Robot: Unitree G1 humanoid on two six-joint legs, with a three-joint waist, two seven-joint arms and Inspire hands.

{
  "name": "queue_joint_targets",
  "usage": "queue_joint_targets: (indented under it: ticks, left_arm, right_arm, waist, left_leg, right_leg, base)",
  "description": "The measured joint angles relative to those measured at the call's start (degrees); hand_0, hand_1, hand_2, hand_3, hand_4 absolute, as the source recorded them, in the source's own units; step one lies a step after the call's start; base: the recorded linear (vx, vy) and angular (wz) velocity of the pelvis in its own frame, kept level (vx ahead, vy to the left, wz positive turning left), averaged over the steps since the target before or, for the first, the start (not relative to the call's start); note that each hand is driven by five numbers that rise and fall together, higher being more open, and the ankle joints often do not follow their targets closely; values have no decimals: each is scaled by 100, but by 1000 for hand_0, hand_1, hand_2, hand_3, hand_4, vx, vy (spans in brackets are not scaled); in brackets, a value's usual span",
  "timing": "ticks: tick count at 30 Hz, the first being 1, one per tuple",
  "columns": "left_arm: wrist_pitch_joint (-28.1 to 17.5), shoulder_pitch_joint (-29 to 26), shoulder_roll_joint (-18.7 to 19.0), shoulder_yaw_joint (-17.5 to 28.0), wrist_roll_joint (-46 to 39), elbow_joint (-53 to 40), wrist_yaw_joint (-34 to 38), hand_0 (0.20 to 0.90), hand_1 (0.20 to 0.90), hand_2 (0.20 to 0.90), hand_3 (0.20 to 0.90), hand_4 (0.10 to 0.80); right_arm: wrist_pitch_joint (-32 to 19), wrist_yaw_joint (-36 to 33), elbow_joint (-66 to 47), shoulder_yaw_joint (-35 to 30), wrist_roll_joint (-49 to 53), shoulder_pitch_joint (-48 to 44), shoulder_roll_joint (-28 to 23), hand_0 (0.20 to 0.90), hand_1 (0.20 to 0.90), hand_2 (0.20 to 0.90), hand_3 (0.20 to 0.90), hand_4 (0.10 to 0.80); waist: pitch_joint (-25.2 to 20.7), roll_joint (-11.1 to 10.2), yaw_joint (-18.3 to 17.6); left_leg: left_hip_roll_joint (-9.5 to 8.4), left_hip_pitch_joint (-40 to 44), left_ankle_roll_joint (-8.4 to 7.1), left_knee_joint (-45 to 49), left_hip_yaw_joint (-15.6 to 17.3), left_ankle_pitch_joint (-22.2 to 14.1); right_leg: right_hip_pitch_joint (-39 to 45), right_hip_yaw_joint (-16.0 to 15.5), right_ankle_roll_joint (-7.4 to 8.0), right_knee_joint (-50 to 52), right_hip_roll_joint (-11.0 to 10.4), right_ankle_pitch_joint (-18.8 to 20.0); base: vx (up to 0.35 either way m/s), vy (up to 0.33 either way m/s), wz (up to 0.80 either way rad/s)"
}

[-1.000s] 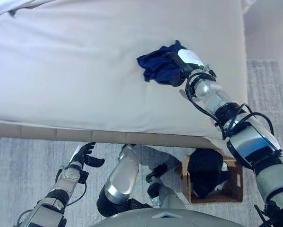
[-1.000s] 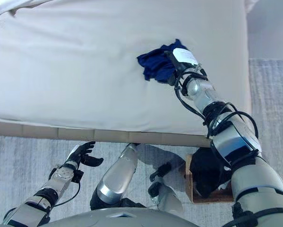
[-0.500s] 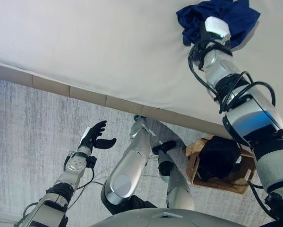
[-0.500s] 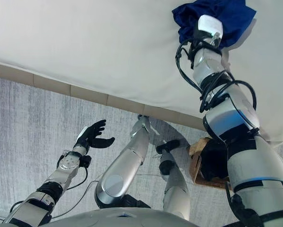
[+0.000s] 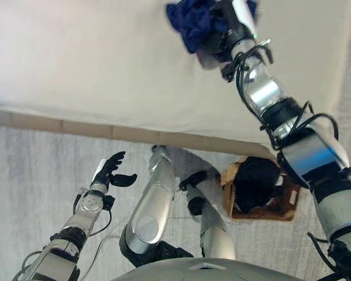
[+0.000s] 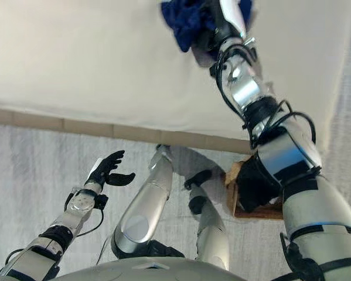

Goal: Pick up the clothes from the bed and place them into the basket

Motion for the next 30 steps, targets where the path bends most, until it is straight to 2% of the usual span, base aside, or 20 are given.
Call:
queue_joint_targets:
  ticks: [3, 6, 9, 13, 16, 19, 22, 23, 27, 30]
  left_arm:
    - [137, -65, -8, 0, 31, 86, 59, 900, 900, 900, 900, 800]
    - [287, -34, 3, 10, 72, 271, 106, 900, 900, 900, 900, 800]
    - [496, -18, 32, 44, 259, 302, 154, 900, 900, 900, 900, 800]
    - [743, 124, -21, 48, 404, 362, 109, 900, 900, 900, 900, 800]
    - [800, 168, -60, 45, 498, 363, 2, 900, 900, 900, 900, 800]
    - [817, 182, -112, 53, 501, 416, -112, 900, 900, 900, 900, 800]
    - [815, 242, -300, 23, 507, 659, -198, 900, 900, 900, 900, 800]
    - [813, 294, -422, -27, 511, 799, -255, 900, 900, 900, 900, 800]
    - [810, 637, -812, -89, 514, 1026, -295, 900, 900, 900, 900, 800]
    - [821, 902, -1008, -122, 517, 1152, -303, 900, 900, 900, 900, 800]
  right_arm:
    - [-113, 691, -324, -672, 1129, 518, 15, 300, 300, 300, 200, 100]
    - [-118, 1087, -608, -1121, 1895, 1138, 37, 300, 300, 300, 200, 100]
    - [-203, 1170, -994, -1535, 2291, 1500, 54, 300, 300, 300, 200, 100]
    - [-202, 1173, -1747, -1772, 2822, 1889, 69, 300, 300, 300, 200, 100]
    - [-204, 1174, -2568, -2348, 3646, 2255, 95, 300, 300, 300, 200, 100]
    - [-230, 1146, -3051, -2835, 4543, 2532, 225, 300, 300, 300, 200, 100]
    - [-316, 1133, -3574, -3172, 5389, 3032, 504, 300, 300, 300, 200, 100]
    - [-380, 1107, -3663, -3232, 5603, 3211, 663, 300, 300, 300, 200, 100]
    - [-459, 862, -3574, -3230, 5701, 3778, 704, 300, 300, 300, 200, 100]
    - [-494, 667, -3200, -3231, 5527, 4147, 639, 300, 300, 300, 200, 100]
  waist:
    - [-4, -6, -141]
    - [-11, -16, -384]
    - [-82, -119, -734]
    - [-92, -132, -1037]
    - [-96, -129, -1313]
    - [-119, -105, -1528]
    - [-456, 3, -1826]
    - [-653, 107, -1918]
    - [-1265, 495, -2189]
    - [-1662, 685, -2402]
  left_leg:
    - [115, 615, 14, -232, 347, -6]
    - [128, 1308, 54, -564, 625, -27]
    - [176, 1543, 99, -727, 804, -15]
    - [174, 1990, 184, -925, 1089, 17]
    - [175, 2394, 208, -1081, 1319, 9]
    - [183, 2754, 208, -1213, 1489, 9]
    - [180, 2889, 214, -1406, 1637, 3]
    - [178, 2971, 219, -1505, 1742, 7]
    - [157, 3307, 266, -1827, 1964, 40]
    - [174, 3593, 321, -2087, 2131, 78]
  right_leg:
    - [498, 343, 46, -388, 94, 214]
    - [1079, 565, 59, -777, 117, 275]
    - [1205, 720, 93, -927, 143, 376]
    - [1460, 988, -12, -1046, 153, 574]
    - [1674, 1177, -80, -1089, 127, 623]
    - [1863, 1319, -83, -1092, 109, 625]
    - [1858, 1395, -85, -1102, 103, 626]
    - [1829, 1488, -86, -1100, 102, 626]
    - [1974, 1697, -85, -1271, 102, 626]
    - [2116, 1845, -83, -1419, 147, 625]
  base:
    - [28, -32, -55]
    - [82, -23, -41]
    - [102, -16, -31]
    - [66, -20, -36]
    - [61, -25, -33]
    - [38, -30, -31]
    - [21, -13, -22]
    - [1, -23, -34]
    - [0, -27, -35]
    - [-10, -57, -28]
